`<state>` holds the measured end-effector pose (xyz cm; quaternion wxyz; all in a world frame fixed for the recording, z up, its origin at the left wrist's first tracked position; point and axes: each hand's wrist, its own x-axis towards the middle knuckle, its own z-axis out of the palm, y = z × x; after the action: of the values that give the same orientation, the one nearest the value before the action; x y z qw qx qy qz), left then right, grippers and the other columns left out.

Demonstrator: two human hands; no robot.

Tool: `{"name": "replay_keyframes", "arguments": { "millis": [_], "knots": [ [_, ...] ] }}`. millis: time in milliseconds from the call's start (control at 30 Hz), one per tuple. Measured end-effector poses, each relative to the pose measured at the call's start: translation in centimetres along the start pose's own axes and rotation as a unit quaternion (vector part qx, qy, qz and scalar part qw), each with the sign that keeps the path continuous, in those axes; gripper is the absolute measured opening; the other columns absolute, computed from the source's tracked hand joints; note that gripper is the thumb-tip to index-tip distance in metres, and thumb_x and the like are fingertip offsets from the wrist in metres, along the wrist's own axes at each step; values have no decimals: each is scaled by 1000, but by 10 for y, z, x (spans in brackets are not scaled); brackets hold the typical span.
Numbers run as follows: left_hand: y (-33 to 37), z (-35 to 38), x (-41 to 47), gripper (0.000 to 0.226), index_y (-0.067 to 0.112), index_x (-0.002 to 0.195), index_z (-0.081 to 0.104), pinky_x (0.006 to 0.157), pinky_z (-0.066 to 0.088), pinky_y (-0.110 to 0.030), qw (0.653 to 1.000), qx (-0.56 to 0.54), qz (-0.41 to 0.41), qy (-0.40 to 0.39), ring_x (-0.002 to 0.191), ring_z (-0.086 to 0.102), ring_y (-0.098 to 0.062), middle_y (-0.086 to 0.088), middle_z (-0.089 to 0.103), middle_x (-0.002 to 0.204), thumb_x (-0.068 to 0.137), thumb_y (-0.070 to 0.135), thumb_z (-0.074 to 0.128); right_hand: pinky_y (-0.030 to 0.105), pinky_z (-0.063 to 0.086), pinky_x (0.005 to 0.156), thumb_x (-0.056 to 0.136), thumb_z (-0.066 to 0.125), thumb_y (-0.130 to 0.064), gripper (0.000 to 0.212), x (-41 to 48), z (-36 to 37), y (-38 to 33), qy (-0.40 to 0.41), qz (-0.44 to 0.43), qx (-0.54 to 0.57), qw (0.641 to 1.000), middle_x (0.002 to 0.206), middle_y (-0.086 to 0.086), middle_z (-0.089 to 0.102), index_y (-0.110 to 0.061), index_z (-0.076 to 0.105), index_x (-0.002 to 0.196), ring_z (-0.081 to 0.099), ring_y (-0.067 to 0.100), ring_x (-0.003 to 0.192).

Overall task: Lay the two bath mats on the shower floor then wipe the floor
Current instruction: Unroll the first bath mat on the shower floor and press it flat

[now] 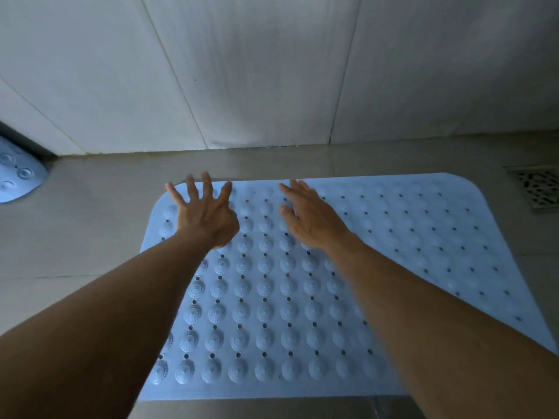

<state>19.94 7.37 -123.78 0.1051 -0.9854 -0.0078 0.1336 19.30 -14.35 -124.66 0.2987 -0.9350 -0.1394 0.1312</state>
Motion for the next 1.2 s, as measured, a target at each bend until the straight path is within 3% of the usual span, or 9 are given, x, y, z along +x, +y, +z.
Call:
{"name": "replay_keyframes", "arguments": {
  "millis": [133,300,467,733,967,1200],
  "knots": [
    [77,-12,-8,63,27,158,12,115,0,-70,991,-86,72,73,152,-1,-41,-15,0,166,100,52,16,51,-2,123,104,32,-49,63,-27,-32,55,19,39,-125,991,168,9,5,-23,17,160,-2,24,154],
    [180,-15,-6,62,28,157,16,118,-1,-66,973,-152,154,83,153,-3,-34,-9,1,167,101,54,17,70,-12,113,92,10,-76,74,-49,-66,132,17,148,-271,951,168,3,-11,-43,-4,157,-17,33,152],
    [225,4,-6,67,47,154,-9,116,-8,-67,975,-144,156,61,152,-13,-32,0,-11,167,93,71,3,75,-12,109,78,-2,-89,84,-67,-80,180,30,200,-269,942,167,2,-16,-51,-12,153,-21,39,150],
    [226,3,-3,70,51,152,-15,115,-6,-68,979,-137,144,54,152,-13,-31,2,-12,167,89,78,-2,73,-12,111,84,1,-87,76,-65,-81,186,33,188,-225,955,167,1,-16,-54,-12,151,-18,39,150],
    [227,0,-4,64,50,152,-13,117,-3,-67,978,-146,134,57,153,-11,-30,2,-8,167,93,71,0,74,-6,112,100,4,-62,55,-64,-82,191,42,176,-229,956,167,3,-13,-53,-14,152,-15,39,151],
    [229,0,-4,66,48,153,-12,117,-3,-67,981,-134,130,57,153,-10,-29,2,-6,168,94,71,4,73,-7,112,98,5,-67,58,-64,-82,193,34,178,-225,957,168,2,-13,-53,-13,152,-15,38,151]
  ]
}}
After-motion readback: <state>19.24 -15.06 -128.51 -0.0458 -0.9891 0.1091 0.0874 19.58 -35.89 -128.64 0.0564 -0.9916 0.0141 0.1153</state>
